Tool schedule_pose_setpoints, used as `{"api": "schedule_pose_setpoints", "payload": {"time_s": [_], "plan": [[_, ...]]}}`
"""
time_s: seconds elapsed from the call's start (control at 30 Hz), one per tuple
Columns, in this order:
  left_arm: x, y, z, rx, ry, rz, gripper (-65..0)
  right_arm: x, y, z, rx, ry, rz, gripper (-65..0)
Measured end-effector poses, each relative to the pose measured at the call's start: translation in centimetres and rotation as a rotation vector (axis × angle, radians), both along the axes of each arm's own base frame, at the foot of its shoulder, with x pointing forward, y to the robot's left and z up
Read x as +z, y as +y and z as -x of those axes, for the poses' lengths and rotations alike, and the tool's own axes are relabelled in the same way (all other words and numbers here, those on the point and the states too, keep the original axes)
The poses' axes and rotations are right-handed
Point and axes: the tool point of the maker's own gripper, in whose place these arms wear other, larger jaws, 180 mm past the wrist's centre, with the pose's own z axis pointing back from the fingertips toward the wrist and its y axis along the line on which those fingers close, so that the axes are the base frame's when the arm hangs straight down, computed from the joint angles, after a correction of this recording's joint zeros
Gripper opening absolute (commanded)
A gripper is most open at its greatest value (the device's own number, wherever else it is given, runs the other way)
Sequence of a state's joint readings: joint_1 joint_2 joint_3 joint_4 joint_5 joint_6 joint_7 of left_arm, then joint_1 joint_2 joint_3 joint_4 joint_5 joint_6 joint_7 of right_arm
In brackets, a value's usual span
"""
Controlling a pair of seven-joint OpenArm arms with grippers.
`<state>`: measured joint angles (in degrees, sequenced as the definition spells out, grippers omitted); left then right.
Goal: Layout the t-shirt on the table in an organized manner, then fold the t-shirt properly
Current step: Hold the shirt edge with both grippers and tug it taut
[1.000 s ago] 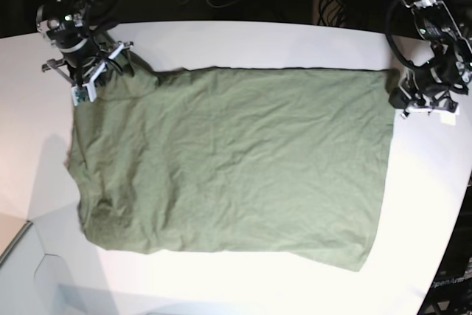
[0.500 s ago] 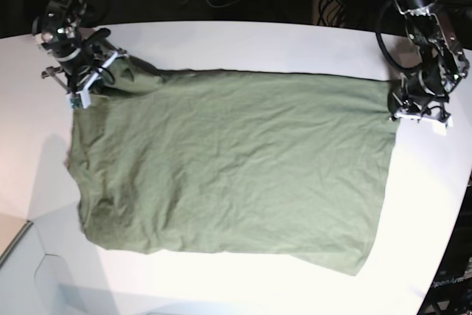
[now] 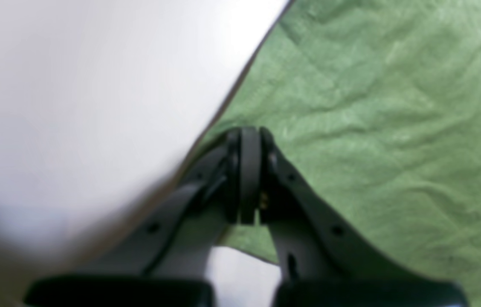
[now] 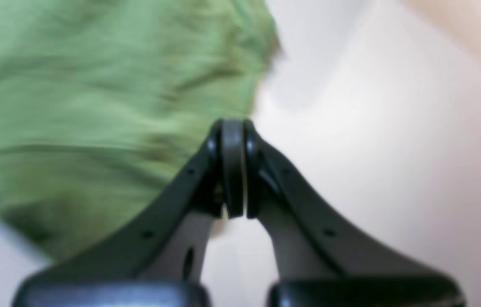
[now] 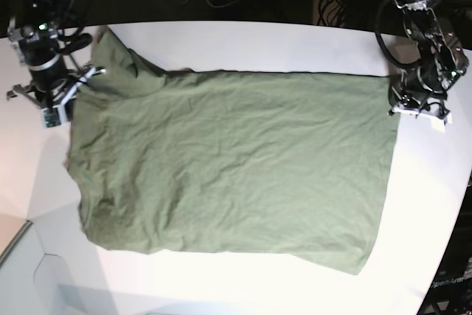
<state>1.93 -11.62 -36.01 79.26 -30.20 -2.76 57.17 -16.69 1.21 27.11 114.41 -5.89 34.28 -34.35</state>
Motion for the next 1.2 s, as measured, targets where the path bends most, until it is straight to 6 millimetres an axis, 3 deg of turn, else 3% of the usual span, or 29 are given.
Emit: {"api": "schedule_pose_setpoints", "payload": {"time_s": [0.13, 0.23, 0.33, 0.47, 0.67, 0.77, 0.97, 1.1, 1.2], "plan": [[0.1, -0.1, -0.1, 0.0, -0.004, 0.003, -65.0, -3.5, 3.3, 3.2, 0.045, 0.129, -0.059, -65.0], [0.0, 0.0, 0.0, 0.0, 0.001, -0.002, -65.0, -5.8, 7.6, 5.1, 0.134, 0.205, -0.122, -65.0], [0.0, -0.2, 0.0, -0.002, 0.001, 0.004, -65.0, -6.5, 10.9, 6.2, 0.204, 0.229, -0.183, -65.0], [0.1, 0.0, -0.1, 0.0, -0.002, 0.001, -65.0, -6.6, 11.0, 6.2, 0.211, 0.234, -0.174, -64.3], [0.1, -0.1, -0.1, -0.002, 0.003, 0.001, -65.0, -7.4, 9.7, 7.6, 0.2, 0.29, -0.112, -39.4], [0.1, 0.0, -0.1, -0.002, 0.002, 0.001, -65.0, -7.5, 9.4, 7.7, 0.192, 0.293, -0.099, -32.3], [0.1, 0.0, -0.1, -0.001, 0.002, 0.001, -65.0, -7.8, 7.3, 7.8, 0.14, 0.296, -0.066, -32.2], [0.1, 0.0, -0.1, -0.001, 0.002, 0.001, -65.0, -10.1, 6.2, 8.0, 0.095, 0.345, -0.093, -32.2], [0.1, 0.0, -0.1, 0.0, 0.002, 0.001, -65.0, -10.4, 5.8, 8.0, 0.084, 0.336, -0.105, -32.2]]}}
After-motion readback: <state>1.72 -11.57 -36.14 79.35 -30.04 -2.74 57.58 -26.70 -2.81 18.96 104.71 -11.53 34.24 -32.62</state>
